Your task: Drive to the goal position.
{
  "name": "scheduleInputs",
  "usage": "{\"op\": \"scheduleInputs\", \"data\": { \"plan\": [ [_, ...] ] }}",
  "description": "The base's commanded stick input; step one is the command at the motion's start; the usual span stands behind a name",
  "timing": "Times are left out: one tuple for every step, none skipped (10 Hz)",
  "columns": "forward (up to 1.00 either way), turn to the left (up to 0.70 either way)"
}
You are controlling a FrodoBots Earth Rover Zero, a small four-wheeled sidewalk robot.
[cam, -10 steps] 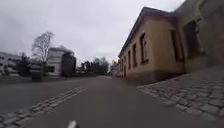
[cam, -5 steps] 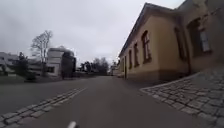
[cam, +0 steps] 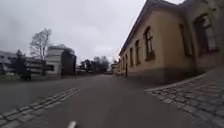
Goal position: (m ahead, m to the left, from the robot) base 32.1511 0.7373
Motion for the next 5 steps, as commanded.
{"op": "scheduleInputs", "data": {
  "plan": [
    [1.0,0.03],
    [1.0,0.2],
    [1.0,0.41],
    [1.0,0.28],
    [1.0,0.07]
  ]
}}
